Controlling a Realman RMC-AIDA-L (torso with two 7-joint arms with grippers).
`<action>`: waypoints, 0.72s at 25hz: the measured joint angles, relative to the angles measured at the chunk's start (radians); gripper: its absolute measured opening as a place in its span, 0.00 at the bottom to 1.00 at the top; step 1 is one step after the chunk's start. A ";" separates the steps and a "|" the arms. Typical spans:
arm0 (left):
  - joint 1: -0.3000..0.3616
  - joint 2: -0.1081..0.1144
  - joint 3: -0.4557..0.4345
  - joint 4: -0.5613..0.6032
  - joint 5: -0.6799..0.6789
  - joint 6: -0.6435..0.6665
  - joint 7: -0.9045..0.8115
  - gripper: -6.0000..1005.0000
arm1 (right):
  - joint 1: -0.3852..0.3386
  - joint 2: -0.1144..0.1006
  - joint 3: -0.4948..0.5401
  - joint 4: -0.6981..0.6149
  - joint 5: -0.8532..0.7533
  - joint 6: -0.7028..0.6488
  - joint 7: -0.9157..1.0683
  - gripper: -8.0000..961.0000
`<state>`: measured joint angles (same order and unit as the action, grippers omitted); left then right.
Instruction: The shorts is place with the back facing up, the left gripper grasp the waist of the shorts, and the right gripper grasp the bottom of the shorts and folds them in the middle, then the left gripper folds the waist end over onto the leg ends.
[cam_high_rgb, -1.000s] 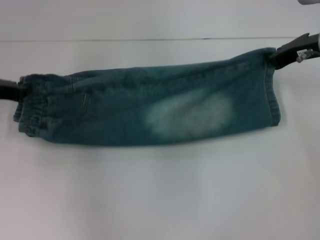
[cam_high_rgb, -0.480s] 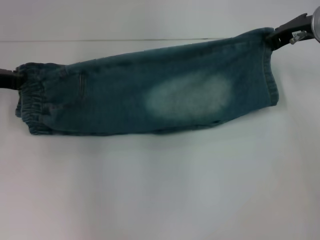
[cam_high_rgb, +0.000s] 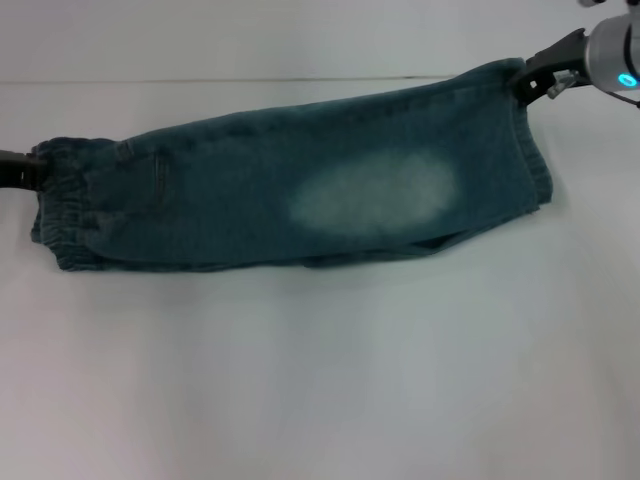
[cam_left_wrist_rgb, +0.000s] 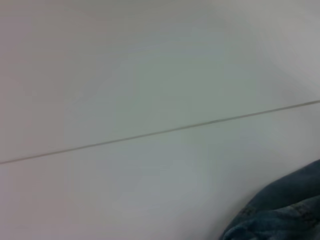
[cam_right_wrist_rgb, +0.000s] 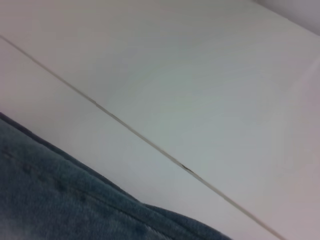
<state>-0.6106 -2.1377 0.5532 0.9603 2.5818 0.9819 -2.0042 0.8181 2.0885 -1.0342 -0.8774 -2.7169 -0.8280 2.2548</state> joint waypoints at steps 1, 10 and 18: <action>0.002 0.000 0.001 0.000 0.000 -0.004 0.001 0.20 | 0.002 0.000 -0.008 0.008 0.002 0.013 0.000 0.04; 0.029 -0.006 0.030 0.003 -0.001 -0.042 0.004 0.20 | 0.021 0.001 -0.029 0.057 0.005 0.061 -0.005 0.18; 0.035 0.011 0.063 0.034 0.009 0.017 0.004 0.32 | 0.009 0.000 -0.023 0.048 0.007 0.049 0.001 0.51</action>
<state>-0.5753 -2.1271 0.6161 0.9945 2.5912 0.9992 -2.0001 0.8270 2.0889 -1.0567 -0.8292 -2.7096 -0.7788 2.2561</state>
